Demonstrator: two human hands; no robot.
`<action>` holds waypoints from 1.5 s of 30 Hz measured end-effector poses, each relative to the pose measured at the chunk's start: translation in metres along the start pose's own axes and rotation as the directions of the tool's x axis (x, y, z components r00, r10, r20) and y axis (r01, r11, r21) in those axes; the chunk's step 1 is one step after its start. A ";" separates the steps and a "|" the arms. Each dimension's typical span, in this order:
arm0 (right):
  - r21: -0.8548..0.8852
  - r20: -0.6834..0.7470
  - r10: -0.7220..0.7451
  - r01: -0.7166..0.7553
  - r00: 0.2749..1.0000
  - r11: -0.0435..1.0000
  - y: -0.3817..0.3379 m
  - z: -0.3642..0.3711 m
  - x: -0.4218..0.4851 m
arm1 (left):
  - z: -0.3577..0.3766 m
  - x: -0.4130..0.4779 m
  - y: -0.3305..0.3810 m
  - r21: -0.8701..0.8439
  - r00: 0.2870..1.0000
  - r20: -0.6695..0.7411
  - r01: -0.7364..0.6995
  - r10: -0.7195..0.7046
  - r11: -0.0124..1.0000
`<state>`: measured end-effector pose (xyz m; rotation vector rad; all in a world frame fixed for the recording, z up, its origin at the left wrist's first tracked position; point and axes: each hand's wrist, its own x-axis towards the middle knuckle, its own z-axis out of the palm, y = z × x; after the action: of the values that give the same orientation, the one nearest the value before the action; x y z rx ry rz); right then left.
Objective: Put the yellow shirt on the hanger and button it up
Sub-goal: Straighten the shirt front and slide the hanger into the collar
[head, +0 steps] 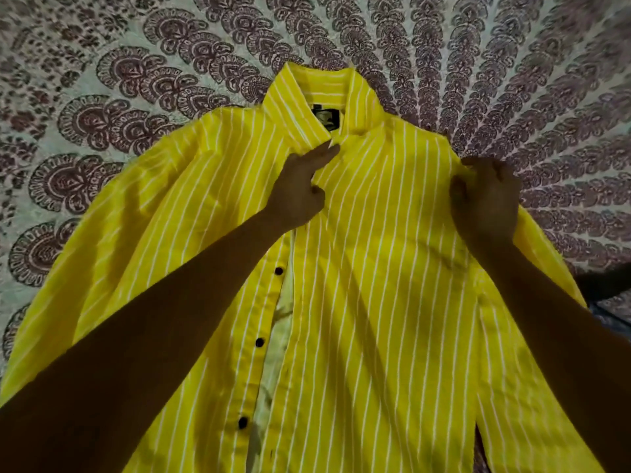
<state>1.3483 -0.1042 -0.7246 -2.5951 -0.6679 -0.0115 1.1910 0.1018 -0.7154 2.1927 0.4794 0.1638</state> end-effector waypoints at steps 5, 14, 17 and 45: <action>0.102 0.121 0.232 -0.245 0.965 0.964 0.007 -0.002 0.021 | 0.010 -0.008 -0.004 0.056 0.997 -0.002 -0.074 0.074 0.996; -0.074 0.291 0.269 -0.258 0.918 0.963 0.009 -0.026 0.052 | 0.006 0.032 -0.012 -0.254 0.937 -0.162 0.263 -0.309 0.931; -0.134 0.208 0.336 -0.314 0.918 0.940 0.018 -0.034 0.065 | -0.007 0.055 -0.011 -0.277 0.931 0.011 0.354 -0.366 0.893; 0.141 -0.264 0.226 -0.194 0.938 0.971 0.030 -0.030 -0.082 | 0.005 -0.105 0.017 0.040 0.964 -0.164 0.221 -0.211 0.975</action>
<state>1.2925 -0.1781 -0.7204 -2.4764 -0.2792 -0.2602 1.1006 0.0471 -0.7003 2.1748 0.8184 0.2097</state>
